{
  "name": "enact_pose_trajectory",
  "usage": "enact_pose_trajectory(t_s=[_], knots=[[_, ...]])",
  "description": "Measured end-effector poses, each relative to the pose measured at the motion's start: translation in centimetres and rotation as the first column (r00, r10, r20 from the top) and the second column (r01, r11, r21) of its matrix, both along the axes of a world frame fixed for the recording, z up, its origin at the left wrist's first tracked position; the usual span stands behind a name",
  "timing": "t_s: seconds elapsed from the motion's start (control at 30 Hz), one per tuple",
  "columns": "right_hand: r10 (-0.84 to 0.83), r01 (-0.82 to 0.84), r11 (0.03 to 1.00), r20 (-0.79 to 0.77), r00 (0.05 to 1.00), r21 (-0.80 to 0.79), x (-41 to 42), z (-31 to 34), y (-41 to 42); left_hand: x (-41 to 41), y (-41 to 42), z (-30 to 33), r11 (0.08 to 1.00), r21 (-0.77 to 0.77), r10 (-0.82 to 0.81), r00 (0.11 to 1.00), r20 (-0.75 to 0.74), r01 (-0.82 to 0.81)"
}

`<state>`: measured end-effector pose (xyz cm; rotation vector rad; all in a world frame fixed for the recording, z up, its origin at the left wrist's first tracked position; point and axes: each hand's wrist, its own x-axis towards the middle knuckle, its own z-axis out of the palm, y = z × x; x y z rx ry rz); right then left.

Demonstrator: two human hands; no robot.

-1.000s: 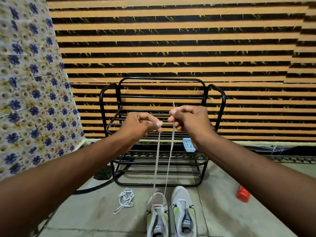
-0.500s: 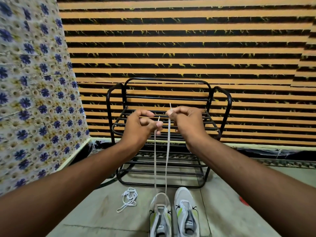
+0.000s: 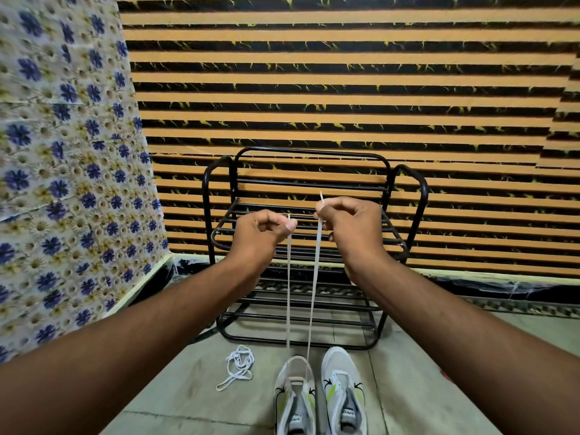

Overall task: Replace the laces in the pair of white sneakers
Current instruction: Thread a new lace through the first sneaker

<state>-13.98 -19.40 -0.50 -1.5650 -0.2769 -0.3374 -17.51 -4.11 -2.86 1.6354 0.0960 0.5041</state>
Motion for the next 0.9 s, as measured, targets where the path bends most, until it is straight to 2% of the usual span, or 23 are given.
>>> enact_pose_trajectory(t_s=[0.37, 0.9], knots=[[-0.066, 0.064, 0.997, 0.047, 0.997, 0.045, 0.05, -0.11, 0.01, 0.03, -0.7, 0.57, 1.0, 0.006, 0.001, 1.0, 0.012, -0.001], [-0.05, 0.047, 0.996, 0.03, 0.998, 0.073, 0.37, -0.38, -0.09, 0.04, -0.8, 0.25, 0.999, -0.02, -0.034, 0.999, 0.005, 0.034]])
